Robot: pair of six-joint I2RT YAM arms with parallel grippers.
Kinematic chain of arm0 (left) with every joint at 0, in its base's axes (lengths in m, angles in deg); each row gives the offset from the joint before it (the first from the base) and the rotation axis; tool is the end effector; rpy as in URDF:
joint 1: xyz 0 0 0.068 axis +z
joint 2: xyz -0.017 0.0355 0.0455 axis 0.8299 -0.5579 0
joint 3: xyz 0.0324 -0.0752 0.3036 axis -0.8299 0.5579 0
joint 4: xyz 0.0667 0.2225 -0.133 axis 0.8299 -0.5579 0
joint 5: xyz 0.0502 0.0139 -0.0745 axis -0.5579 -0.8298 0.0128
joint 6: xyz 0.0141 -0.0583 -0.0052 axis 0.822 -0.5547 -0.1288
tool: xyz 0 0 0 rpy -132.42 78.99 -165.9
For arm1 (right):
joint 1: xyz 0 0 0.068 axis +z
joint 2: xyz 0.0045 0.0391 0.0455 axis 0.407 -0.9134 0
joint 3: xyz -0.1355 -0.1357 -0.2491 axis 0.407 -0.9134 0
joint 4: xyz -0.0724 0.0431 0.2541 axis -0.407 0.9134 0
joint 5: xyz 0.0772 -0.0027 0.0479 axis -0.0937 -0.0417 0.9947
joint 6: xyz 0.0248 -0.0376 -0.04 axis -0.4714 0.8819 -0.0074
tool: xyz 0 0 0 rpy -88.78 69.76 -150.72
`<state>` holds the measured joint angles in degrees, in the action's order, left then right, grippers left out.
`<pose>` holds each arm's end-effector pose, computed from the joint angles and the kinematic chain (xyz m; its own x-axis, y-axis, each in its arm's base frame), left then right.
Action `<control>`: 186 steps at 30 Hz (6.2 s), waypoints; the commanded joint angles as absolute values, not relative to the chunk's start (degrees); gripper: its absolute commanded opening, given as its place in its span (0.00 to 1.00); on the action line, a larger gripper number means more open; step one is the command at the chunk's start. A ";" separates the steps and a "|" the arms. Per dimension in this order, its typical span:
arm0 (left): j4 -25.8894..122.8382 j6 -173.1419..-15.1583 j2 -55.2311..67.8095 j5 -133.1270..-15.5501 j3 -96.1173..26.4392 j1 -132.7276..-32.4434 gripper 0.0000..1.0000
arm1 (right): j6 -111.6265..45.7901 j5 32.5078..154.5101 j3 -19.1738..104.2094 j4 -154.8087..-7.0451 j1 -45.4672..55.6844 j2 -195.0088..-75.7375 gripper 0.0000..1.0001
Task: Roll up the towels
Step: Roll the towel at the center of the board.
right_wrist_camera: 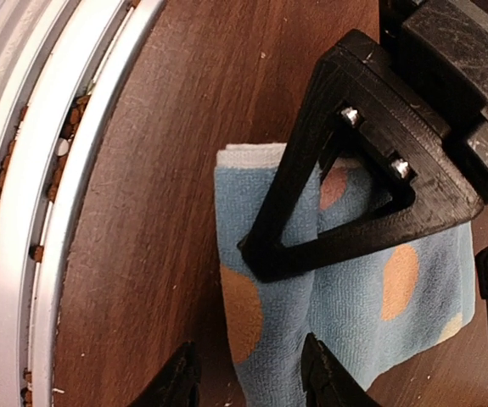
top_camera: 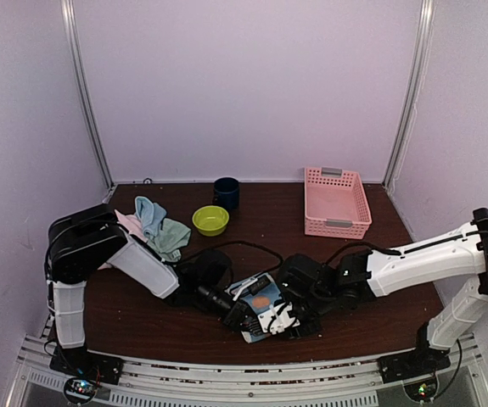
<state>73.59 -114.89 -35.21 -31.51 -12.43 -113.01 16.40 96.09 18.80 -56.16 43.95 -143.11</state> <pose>0.1838 -0.3459 0.1132 -0.7515 0.5386 -0.3810 0.5328 0.1548 -0.8320 0.1073 0.2864 0.2128 0.3926 -0.8026 -0.4492 -0.9197 -0.3388 -0.1985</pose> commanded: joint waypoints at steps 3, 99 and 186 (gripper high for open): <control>70.95 -113.87 -37.13 -32.12 -11.08 -112.78 0.14 | 19.29 92.66 17.62 -60.33 44.69 -147.70 0.39; 35.15 -85.14 -21.96 -66.69 -20.29 -124.03 0.12 | 1.62 131.99 76.56 -19.24 14.09 -158.89 0.39; 38.08 -64.68 -9.35 -96.97 -17.56 -131.92 0.66 | 13.88 131.01 66.87 -8.07 21.29 -194.30 0.06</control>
